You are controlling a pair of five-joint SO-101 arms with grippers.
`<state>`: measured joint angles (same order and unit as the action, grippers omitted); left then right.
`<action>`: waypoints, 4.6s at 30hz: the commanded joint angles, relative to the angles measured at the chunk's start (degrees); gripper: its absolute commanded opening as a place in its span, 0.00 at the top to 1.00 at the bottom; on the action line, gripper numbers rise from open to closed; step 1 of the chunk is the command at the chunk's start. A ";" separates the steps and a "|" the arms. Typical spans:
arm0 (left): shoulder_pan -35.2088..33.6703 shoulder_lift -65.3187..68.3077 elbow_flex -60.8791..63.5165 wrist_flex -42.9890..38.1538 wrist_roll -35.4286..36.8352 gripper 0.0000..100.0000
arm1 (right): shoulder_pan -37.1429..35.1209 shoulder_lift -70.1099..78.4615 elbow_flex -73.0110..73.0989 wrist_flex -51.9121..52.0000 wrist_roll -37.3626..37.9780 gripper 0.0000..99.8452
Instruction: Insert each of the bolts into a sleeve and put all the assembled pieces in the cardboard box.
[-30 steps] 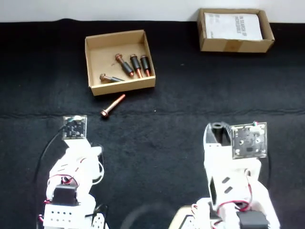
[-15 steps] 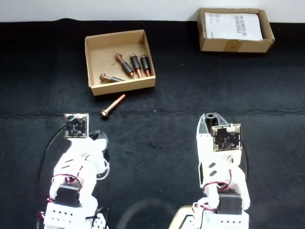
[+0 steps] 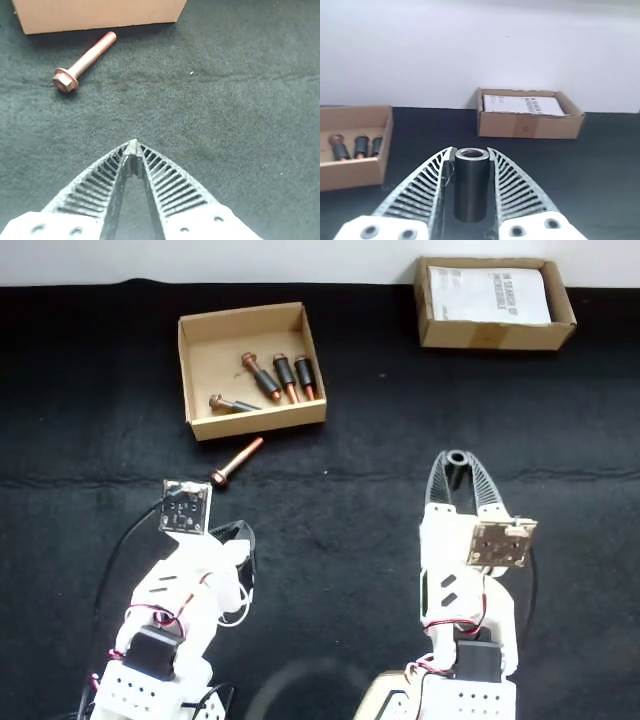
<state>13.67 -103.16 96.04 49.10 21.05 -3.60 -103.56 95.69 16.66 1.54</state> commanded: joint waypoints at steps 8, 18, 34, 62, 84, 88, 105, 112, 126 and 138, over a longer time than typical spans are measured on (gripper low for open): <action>0.66 0.04 1.01 -3.25 3.52 0.99 | -4.97 -0.57 7.43 0.57 -5.19 0.99; -1.45 21.14 -5.58 -16.26 7.82 0.99 | -4.70 -0.66 7.52 4.26 -5.10 0.99; -1.63 87.69 -45.67 -27.34 15.47 0.99 | -3.82 -1.01 7.52 7.34 -4.84 0.99; -20.97 128.40 -84.09 -15.21 38.77 0.99 | -1.80 -0.57 7.52 7.34 -4.75 0.99; -18.86 122.51 -95.96 2.81 40.53 0.76 | -1.80 -0.57 7.52 10.15 -4.75 0.99; -18.15 122.51 -95.96 3.08 40.53 0.73 | -1.80 -0.57 7.52 10.15 -4.75 0.99; -18.33 131.12 -96.57 -2.81 40.62 0.81 | -1.80 -0.84 7.52 10.15 -4.75 0.99; -19.91 132.26 -98.95 -2.55 42.20 0.81 | -1.80 -0.84 7.52 10.24 -4.75 0.99; -30.11 132.18 -101.67 10.64 41.93 0.81 | -1.80 -1.10 7.52 12.62 -4.75 0.99; -26.59 131.74 -100.00 15.30 41.93 0.81 | -3.47 -1.10 7.34 12.35 -4.75 0.99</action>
<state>-14.99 29.58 -3.47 64.04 62.81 -6.33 -103.56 95.69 29.23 -3.12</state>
